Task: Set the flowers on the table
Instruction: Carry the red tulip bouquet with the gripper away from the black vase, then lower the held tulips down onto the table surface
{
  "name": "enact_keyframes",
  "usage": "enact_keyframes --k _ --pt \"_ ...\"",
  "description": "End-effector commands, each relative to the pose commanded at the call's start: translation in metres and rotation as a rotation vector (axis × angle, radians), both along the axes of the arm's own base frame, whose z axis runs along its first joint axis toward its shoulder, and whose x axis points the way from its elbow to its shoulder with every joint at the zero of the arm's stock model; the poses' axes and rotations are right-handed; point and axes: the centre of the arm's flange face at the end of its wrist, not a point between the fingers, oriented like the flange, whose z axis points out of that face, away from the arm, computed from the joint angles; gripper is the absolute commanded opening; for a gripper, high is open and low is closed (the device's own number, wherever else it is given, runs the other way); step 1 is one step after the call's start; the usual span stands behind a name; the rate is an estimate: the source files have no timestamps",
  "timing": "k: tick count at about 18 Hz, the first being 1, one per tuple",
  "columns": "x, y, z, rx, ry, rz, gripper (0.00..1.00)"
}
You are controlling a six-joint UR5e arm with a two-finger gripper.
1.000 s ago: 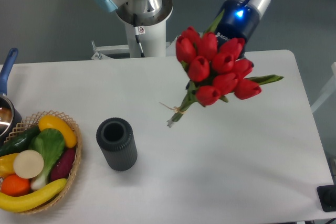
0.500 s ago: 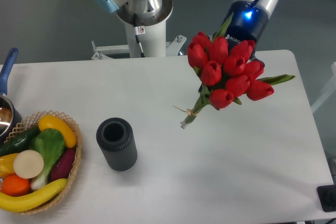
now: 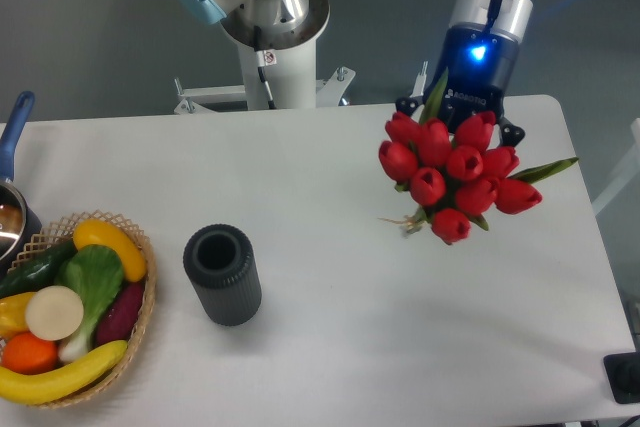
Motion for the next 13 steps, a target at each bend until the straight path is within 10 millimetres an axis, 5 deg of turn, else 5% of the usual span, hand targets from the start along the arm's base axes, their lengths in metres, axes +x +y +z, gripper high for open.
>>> enact_keyframes --k 7,13 --pt "0.005 0.018 -0.026 -0.238 0.143 -0.032 0.36" --pt "0.000 0.044 -0.093 -0.530 0.239 -0.139 0.37"
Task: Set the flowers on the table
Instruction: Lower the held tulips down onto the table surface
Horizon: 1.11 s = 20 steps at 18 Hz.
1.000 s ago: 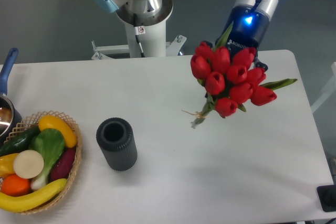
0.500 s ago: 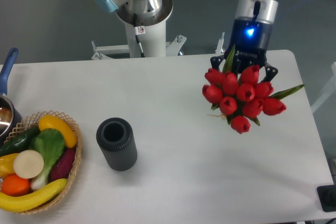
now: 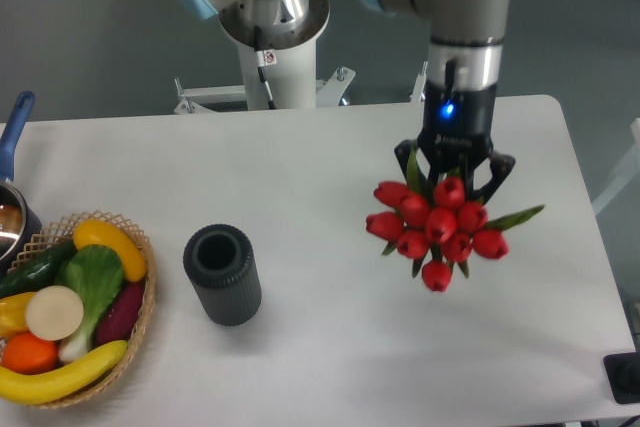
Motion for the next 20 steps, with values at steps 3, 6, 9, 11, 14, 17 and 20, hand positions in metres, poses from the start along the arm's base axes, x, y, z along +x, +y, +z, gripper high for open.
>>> enact_keyframes --k 3,6,9,11,14,17,20 --pt "-0.016 0.007 -0.008 -0.067 0.031 0.004 0.37" --pt "-0.028 0.009 -0.026 -0.130 0.037 0.028 0.37" --pt "-0.026 0.027 -0.048 -0.245 0.070 0.012 0.37" --pt "-0.021 0.040 -0.072 -0.313 0.075 0.005 0.37" --pt "-0.022 0.057 -0.095 -0.380 0.088 -0.004 0.37" --pt "-0.020 0.065 -0.121 -0.429 0.075 -0.014 0.37" --pt "-0.014 0.075 -0.135 -0.442 0.065 -0.024 0.37"
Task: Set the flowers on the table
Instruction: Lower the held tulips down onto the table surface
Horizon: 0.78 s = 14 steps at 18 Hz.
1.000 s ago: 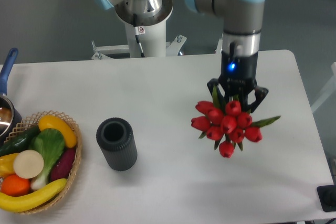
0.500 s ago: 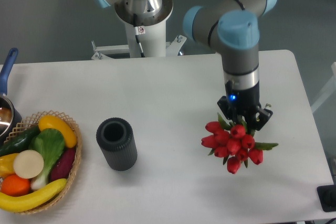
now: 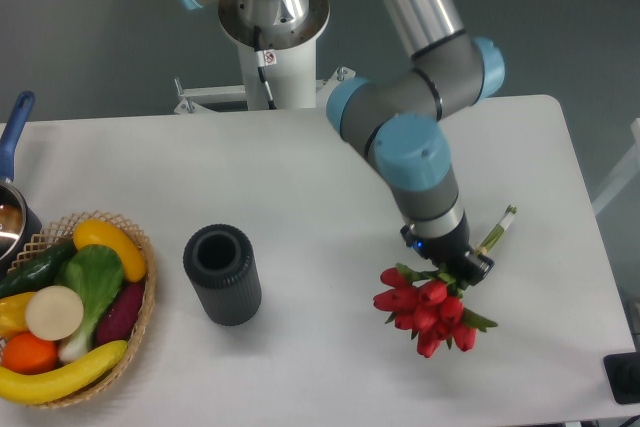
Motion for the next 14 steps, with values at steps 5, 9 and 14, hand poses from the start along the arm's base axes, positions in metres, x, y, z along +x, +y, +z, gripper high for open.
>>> enact_keyframes --k 5,9,14 --pt "0.005 0.014 -0.026 -0.006 -0.027 0.006 0.38" --pt "0.008 0.018 -0.036 -0.008 -0.038 0.006 0.56" --pt "0.005 0.032 -0.029 0.102 -0.066 0.064 1.00"
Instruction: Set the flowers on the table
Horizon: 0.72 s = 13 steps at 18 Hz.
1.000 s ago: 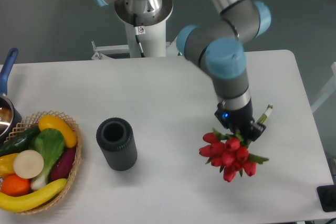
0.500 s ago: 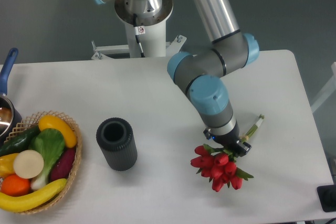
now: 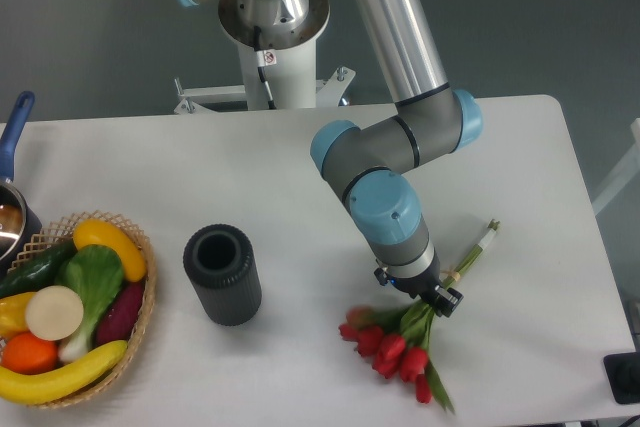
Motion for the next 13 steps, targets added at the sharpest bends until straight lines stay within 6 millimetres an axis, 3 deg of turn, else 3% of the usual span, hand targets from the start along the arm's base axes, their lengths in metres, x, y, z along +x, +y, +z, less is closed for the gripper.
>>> enact_keyframes --k 2,3,5,8,10,13 --pt "0.002 0.003 0.010 0.066 -0.025 0.023 1.00" --pt "0.000 0.006 0.025 0.123 -0.026 0.066 1.00" --pt "-0.007 0.015 0.074 0.292 -0.039 0.178 1.00" --pt "-0.019 0.004 0.131 0.437 -0.048 0.215 1.00" --pt "-0.026 -0.009 0.155 0.479 -0.040 0.213 1.00" --pt "-0.042 -0.053 0.186 0.501 -0.045 0.128 1.00"
